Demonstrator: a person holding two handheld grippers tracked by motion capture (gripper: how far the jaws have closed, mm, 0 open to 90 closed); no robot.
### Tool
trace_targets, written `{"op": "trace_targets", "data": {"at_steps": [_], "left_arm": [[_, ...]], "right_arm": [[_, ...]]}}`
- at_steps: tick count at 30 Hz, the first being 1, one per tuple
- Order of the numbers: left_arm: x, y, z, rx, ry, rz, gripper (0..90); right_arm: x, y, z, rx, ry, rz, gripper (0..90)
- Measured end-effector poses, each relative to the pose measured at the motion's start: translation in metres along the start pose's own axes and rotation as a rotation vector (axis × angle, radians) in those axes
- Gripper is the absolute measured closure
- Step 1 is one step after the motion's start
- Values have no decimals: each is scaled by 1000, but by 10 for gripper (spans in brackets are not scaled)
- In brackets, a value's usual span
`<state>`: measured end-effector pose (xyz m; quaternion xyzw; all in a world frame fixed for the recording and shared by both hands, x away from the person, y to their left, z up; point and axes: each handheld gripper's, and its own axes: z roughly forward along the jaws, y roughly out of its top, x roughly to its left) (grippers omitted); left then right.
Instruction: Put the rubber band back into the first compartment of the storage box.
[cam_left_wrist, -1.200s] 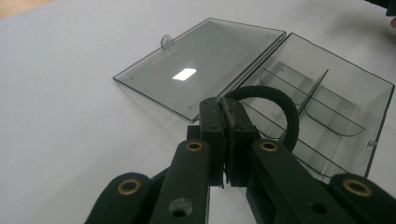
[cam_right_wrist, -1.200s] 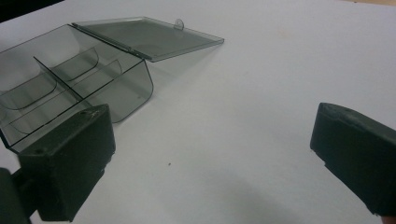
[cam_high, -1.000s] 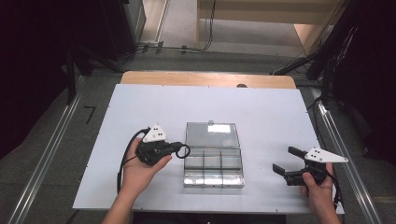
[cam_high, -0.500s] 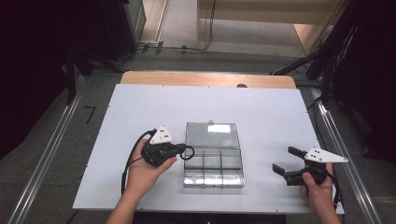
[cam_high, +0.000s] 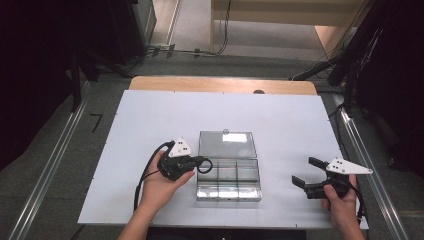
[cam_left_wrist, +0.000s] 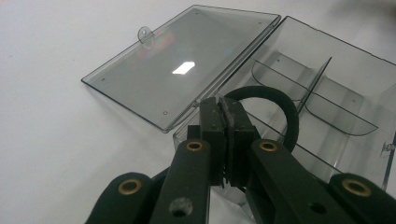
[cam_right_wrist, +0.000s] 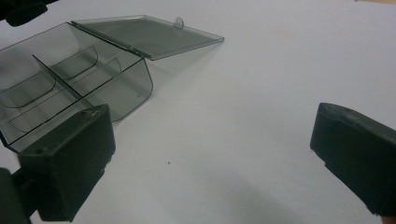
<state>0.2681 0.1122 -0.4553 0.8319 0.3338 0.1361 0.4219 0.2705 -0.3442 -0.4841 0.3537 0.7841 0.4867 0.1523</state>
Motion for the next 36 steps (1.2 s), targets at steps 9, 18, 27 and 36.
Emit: {"op": "trace_targets", "data": {"at_steps": [9, 18, 27, 36], "left_arm": [[-1, -3, 7, 10, 9, 1, 883], [-2, -5, 13, 13, 31, 12, 881], [-4, -7, 21, 25, 41, 21, 881], [-5, -8, 25, 40, 65, 36, 875]], "right_arm": [[-1, 0, -1, -1, -1, 1, 0], [-1, 0, -1, -4, -3, 0, 0], [-1, 0, -2, -4, -4, 4, 0], [-2, 0, -3, -7, -6, 4, 0]]}}
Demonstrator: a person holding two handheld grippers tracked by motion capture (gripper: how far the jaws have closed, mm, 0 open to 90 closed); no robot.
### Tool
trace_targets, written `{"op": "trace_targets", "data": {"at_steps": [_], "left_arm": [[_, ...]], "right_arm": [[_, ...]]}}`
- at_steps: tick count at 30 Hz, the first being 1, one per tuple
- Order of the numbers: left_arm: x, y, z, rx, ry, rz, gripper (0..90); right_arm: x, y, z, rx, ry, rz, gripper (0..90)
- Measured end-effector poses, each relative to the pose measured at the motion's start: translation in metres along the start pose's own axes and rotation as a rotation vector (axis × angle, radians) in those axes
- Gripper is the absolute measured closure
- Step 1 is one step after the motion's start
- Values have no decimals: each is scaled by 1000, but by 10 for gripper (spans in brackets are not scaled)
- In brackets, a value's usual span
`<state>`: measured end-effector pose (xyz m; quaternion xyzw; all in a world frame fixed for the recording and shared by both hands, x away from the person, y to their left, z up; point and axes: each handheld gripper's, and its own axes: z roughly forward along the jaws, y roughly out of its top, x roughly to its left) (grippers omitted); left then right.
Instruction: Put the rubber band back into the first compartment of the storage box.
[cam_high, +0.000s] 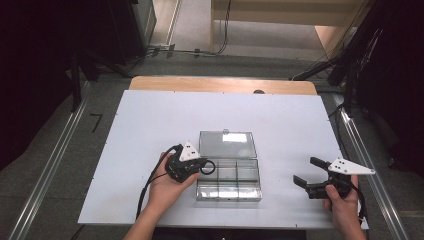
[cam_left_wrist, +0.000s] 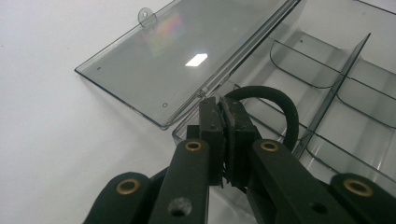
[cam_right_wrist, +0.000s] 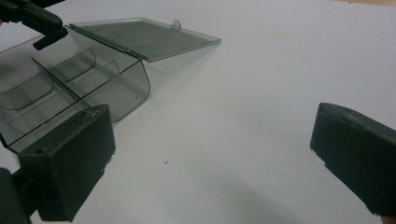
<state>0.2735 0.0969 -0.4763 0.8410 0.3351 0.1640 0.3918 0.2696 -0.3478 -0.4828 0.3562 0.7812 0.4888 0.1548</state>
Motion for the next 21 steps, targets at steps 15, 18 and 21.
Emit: {"op": "trace_targets", "data": {"at_steps": [15, 18, 21], "left_arm": [[-1, 1, -5, -32, -25, -31, 686], [0, 2, -8, -55, -37, -44, 620], [1, 2, -12, -83, -57, -54, 512]], "right_arm": [[0, -1, -1, 1, -2, 2, 0], [1, -1, -1, 0, -1, 1, 0], [1, 0, -1, 0, 0, -1, 0]]}}
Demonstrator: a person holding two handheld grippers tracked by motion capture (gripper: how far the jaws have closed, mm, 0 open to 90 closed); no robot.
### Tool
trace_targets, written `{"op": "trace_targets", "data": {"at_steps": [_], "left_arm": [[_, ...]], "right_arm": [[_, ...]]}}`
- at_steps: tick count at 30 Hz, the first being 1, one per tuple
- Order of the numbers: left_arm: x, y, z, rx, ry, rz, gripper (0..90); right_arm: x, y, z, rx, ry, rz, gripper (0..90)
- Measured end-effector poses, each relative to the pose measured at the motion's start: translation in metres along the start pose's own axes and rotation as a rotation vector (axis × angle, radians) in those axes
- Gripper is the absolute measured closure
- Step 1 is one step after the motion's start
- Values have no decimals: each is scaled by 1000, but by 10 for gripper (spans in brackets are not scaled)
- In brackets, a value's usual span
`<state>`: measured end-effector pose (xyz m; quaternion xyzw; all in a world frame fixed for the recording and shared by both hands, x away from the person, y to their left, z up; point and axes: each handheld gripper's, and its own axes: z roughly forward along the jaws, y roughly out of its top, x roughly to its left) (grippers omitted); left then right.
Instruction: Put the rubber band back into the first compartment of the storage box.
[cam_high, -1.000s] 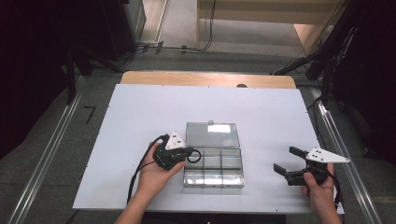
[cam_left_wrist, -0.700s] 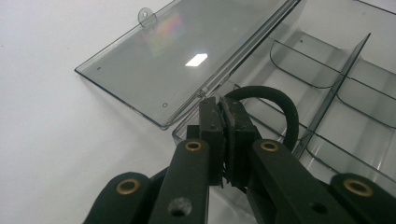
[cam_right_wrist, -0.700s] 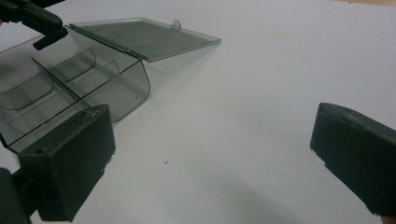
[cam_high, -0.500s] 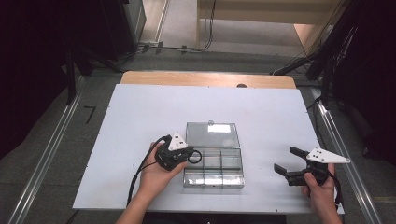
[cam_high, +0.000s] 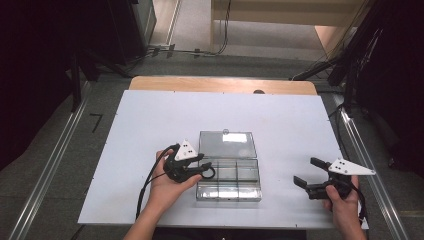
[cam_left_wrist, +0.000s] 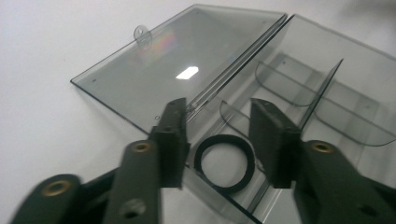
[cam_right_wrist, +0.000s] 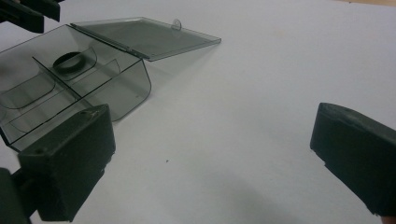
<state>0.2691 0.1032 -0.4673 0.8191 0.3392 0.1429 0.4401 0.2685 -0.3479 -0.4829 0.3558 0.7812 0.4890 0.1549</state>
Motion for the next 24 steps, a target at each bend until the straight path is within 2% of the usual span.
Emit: {"op": "trace_targets", "data": {"at_steps": [7, 12, 14, 20, 24], "left_arm": [[3, 3, -8, -70, -45, -44, 349], [6, 5, -9, -73, -64, -54, 235], [5, 5, -9, -76, -70, -54, 229], [8, 11, -12, -85, -95, -57, 92], [11, 14, -15, -102, -101, -70, 55]], "right_arm": [[1, 0, 2, 7, -2, -3, 0], [1, -1, 2, 7, -2, 0, 0], [0, 0, 2, 3, -2, -1, 0], [1, -1, 2, 6, -3, 2, 0], [2, 0, 2, 4, -1, 2, 0]]}}
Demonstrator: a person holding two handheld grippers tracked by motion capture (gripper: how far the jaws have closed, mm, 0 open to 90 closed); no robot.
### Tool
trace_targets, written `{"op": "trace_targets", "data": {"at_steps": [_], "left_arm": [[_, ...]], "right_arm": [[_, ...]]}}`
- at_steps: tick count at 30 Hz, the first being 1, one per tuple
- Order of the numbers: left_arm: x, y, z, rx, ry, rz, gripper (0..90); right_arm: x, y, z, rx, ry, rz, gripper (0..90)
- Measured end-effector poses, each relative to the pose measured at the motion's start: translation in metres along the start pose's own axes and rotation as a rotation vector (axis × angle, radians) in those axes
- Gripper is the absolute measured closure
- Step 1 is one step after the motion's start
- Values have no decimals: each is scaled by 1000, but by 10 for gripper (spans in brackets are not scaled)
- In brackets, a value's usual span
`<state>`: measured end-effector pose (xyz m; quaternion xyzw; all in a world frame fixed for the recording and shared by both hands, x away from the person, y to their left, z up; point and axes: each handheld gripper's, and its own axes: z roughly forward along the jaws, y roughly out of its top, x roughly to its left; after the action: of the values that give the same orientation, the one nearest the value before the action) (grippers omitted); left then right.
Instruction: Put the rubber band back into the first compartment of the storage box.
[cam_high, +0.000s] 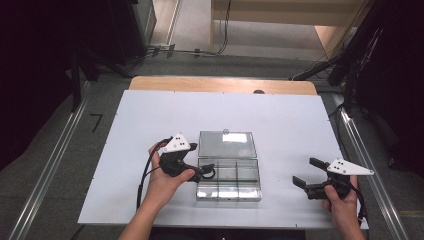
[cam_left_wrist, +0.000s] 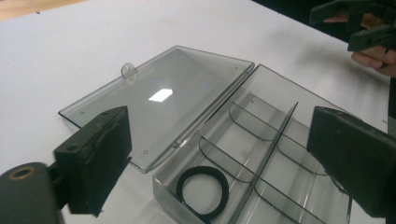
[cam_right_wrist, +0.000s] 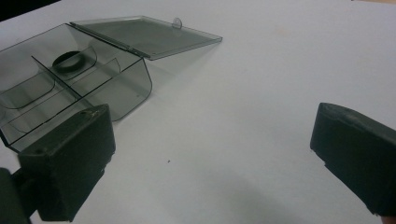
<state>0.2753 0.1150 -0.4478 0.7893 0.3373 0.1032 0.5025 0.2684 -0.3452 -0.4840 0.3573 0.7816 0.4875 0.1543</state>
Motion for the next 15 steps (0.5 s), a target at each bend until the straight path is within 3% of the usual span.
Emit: {"op": "trace_targets", "data": {"at_steps": [15], "left_arm": [[8, 15, 0, -25, -24, -8, 0]], "right_arm": [[5, 1, 3, 8, 11, -8, 0]]}}
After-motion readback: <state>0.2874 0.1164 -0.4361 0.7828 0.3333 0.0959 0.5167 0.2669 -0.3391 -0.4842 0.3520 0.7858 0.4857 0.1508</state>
